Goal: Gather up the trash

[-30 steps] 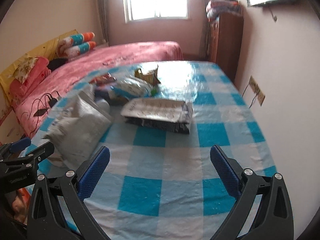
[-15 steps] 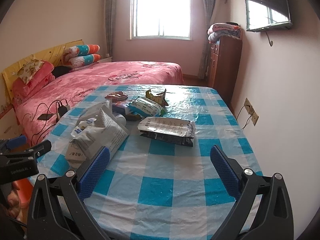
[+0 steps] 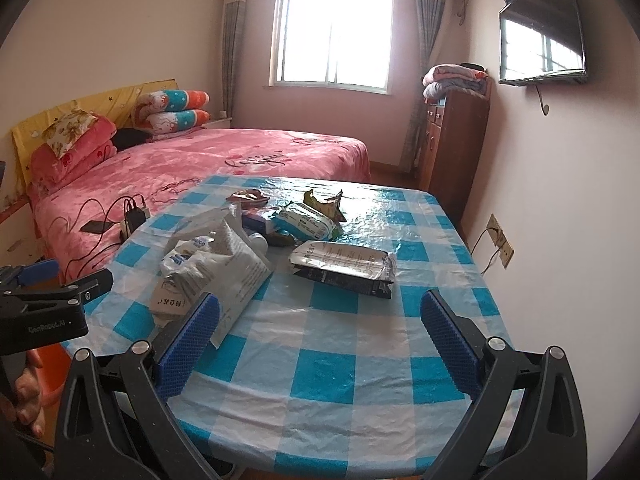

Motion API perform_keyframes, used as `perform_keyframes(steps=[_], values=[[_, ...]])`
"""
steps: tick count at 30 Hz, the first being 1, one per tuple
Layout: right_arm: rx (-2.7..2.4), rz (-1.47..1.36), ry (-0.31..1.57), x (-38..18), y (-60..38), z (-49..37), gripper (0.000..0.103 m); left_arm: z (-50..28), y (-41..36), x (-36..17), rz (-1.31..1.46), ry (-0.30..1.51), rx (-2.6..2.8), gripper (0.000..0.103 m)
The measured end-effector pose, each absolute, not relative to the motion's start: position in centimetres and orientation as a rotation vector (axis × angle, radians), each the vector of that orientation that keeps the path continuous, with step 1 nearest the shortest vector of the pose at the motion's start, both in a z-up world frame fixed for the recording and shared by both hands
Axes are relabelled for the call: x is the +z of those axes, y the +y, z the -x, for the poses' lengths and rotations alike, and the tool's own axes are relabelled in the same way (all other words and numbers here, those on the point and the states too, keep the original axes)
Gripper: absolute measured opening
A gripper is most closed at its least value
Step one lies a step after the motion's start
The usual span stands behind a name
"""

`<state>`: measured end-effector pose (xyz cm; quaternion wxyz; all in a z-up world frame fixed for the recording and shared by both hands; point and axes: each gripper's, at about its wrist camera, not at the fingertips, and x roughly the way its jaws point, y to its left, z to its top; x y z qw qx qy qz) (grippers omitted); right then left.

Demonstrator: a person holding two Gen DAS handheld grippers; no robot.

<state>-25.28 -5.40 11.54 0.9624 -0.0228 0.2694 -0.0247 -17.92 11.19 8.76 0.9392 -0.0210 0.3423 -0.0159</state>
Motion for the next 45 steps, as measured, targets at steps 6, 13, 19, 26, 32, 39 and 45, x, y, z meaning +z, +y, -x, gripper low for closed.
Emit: perform_keyframes(steps=[6, 13, 19, 26, 32, 39, 45], values=[[-0.046, 0.028, 0.566, 11.5, -5.6, 25.1, 0.099, 18.0, 11.3, 8.5, 0.037, 0.702, -0.022, 0.099], [-0.028, 0.018, 0.566, 11.4, -5.5, 25.1, 0.099, 18.0, 11.1, 8.3, 0.029, 0.704, -0.014, 0.099], [-0.020, -0.007, 0.562, 11.2, -6.0, 25.2, 0.099, 17.9, 10.9, 8.1, 0.017, 0.709, -0.006, 0.099], [0.005, -0.044, 0.583, 10.4, -6.6, 24.6, 0.099, 17.7, 10.6, 7.6, 0.001, 0.720, 0.006, 0.099], [0.025, -0.069, 0.614, 9.5, -7.1, 24.0, 0.099, 17.3, 9.9, 7.1, -0.022, 0.728, 0.014, 0.099], [0.064, -0.111, 0.660, 8.2, -7.8, 23.1, 0.099, 16.8, 9.0, 6.5, -0.054, 0.744, 0.014, 0.099], [0.117, -0.171, 0.701, 7.2, -8.0, 22.1, 0.098, 16.2, 8.8, 5.7, -0.073, 0.764, 0.028, 0.099]])
